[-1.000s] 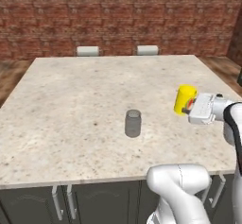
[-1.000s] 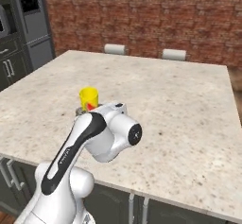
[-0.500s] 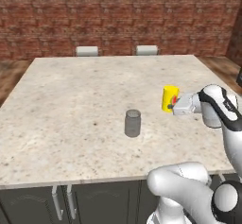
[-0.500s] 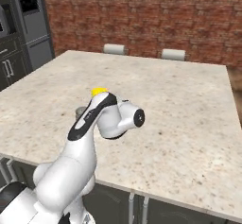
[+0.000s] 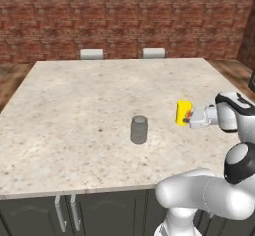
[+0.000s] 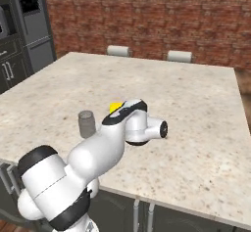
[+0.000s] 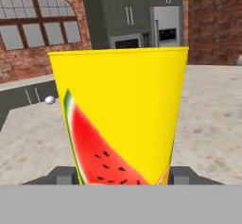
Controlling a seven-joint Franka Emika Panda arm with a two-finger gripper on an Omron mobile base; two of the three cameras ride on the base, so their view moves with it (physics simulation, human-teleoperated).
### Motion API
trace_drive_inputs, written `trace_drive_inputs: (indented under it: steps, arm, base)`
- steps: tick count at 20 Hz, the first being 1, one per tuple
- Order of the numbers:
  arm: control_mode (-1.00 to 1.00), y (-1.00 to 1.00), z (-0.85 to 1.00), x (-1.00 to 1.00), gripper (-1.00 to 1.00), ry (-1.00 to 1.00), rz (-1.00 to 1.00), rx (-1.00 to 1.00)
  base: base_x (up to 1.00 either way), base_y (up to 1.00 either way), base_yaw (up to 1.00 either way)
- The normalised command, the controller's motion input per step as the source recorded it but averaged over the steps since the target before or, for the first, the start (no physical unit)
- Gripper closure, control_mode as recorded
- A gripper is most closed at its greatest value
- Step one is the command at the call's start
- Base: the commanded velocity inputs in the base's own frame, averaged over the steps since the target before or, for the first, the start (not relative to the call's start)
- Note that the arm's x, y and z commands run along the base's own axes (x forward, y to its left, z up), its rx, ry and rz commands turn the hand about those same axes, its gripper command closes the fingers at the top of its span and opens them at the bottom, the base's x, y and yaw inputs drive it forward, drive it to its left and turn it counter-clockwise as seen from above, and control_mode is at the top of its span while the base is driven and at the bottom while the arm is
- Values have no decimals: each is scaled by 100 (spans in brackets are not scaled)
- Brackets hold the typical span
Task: Open the cabinet directly in front. Then move the beer and the cup to the dining counter with the jar on it.
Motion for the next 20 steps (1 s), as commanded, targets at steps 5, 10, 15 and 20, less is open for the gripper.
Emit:
trace_drive_inputs:
  steps: [5,10,15,20]
  arm:
    - [-100,-17,-19,-5,100,-2,1,4]
    - [-100,0,-43,0,100,-3,6,0]
    - [-100,26,-43,0,100,-14,8,0]
    - [-100,22,-38,0,100,-15,5,0]
  base:
    - [0,0,0]
    - [0,0,0]
    - [0,0,0]
    - [0,0,0]
